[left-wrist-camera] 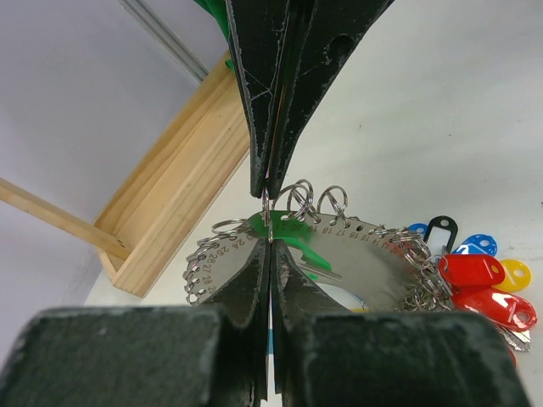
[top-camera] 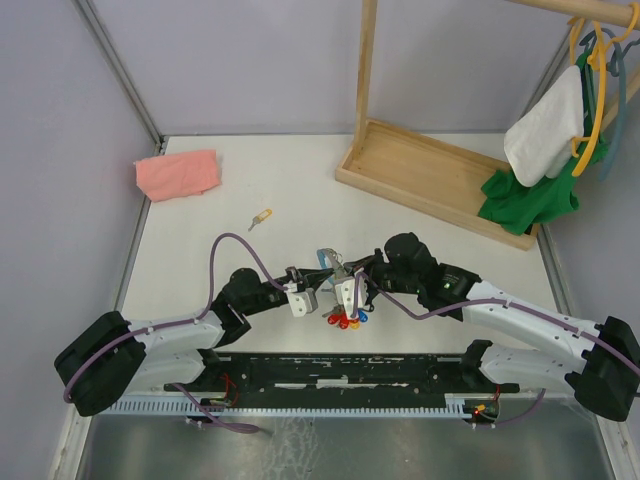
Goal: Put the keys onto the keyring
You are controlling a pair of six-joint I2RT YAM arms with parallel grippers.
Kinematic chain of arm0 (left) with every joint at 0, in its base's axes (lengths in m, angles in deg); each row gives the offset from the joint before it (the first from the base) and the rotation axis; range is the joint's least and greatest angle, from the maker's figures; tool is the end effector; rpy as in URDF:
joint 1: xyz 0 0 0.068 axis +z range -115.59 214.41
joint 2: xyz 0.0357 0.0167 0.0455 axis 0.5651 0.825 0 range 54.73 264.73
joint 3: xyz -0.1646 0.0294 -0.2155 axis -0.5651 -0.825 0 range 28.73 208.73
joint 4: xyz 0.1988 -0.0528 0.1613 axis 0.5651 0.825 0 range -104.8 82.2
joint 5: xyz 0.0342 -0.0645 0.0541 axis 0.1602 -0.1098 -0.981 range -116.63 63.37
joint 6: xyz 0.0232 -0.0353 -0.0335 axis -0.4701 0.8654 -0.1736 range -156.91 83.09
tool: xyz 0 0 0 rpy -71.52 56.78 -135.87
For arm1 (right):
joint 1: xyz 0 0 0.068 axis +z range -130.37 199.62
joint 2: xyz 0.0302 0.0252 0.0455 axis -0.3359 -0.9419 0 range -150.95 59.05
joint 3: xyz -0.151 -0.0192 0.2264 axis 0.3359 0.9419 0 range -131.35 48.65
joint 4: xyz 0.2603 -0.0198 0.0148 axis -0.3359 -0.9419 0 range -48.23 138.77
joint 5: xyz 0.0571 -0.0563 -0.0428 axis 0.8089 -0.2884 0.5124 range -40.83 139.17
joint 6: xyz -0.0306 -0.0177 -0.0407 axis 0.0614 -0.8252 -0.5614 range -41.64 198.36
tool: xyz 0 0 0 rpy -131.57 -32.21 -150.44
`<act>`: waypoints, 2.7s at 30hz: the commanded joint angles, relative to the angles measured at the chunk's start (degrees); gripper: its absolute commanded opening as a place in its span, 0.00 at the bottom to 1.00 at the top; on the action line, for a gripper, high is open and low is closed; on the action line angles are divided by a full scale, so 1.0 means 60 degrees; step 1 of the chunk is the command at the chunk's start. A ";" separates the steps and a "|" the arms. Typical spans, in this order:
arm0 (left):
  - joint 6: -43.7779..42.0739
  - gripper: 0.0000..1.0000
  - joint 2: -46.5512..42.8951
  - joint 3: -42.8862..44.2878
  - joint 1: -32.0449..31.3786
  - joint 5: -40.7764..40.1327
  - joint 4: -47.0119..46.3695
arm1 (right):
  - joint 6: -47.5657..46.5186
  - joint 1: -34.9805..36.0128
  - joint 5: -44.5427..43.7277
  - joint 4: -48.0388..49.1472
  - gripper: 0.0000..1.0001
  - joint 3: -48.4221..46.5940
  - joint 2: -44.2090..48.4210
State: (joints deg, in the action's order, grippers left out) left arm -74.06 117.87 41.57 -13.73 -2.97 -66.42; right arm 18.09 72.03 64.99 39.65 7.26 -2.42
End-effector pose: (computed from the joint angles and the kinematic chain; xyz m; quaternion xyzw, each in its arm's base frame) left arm 0.1295 -0.1659 0.2013 0.5713 0.4039 -0.2097 0.6830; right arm 0.1382 0.1953 0.2649 -0.7497 0.4156 0.0840 0.5081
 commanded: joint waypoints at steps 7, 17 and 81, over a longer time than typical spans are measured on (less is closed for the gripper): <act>-0.0299 0.03 0.0126 0.0247 -0.0097 -0.0024 -0.0802 | 0.0101 0.0105 0.0250 0.0433 0.01 -0.0368 -0.0020; -0.0523 0.03 -0.0241 0.0189 -0.0108 -0.0428 -0.0189 | 0.0105 0.0110 -0.0155 0.0536 0.01 -0.0324 0.0011; -0.0256 0.03 -0.0127 0.0331 -0.0122 0.0257 -0.0700 | 0.0404 0.0178 0.0497 0.0010 0.01 -0.0710 -0.0403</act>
State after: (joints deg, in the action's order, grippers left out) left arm -75.35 117.56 41.57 -14.21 -3.95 -65.81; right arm 19.62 72.51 65.86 38.99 5.82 -4.43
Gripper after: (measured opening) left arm 0.026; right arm 0.015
